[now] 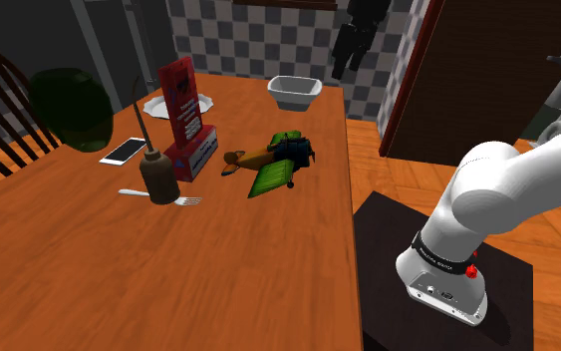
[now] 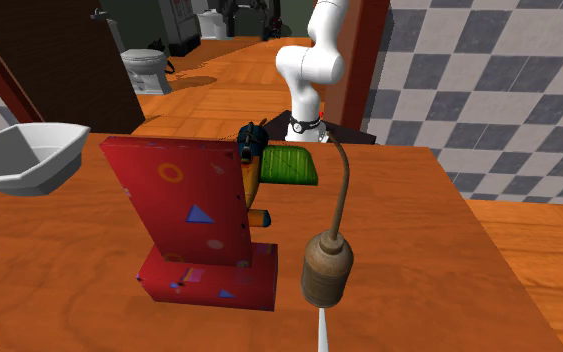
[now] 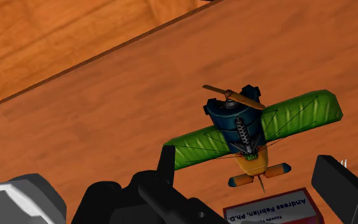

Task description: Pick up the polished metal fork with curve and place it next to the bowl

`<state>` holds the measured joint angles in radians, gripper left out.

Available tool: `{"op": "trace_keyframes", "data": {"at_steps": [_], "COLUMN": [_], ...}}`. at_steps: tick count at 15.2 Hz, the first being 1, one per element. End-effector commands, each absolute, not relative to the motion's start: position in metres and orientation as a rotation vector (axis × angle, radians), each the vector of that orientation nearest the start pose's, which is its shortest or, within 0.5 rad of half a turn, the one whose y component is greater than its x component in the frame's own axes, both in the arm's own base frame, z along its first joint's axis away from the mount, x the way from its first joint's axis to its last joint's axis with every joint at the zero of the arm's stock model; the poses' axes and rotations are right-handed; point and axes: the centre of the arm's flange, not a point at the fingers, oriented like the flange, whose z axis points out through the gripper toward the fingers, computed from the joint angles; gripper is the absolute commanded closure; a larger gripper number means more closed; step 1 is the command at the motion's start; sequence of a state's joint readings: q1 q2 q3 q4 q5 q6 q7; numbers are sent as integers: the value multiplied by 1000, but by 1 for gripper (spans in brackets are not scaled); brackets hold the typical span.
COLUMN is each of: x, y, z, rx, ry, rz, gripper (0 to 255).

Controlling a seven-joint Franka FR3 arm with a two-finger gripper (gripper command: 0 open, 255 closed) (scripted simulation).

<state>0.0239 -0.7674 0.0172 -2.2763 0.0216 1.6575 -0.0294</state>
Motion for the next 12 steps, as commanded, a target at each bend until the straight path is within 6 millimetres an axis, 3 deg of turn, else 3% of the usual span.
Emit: {"op": "trace_keyframes", "data": {"at_steps": [1, 12], "x": [321, 407], "y": [17, 86], "z": [631, 544], "rx": [-3121, -3027], "ry": [-104, -263], "rz": [-232, -192], "gripper": [0, 0]}}
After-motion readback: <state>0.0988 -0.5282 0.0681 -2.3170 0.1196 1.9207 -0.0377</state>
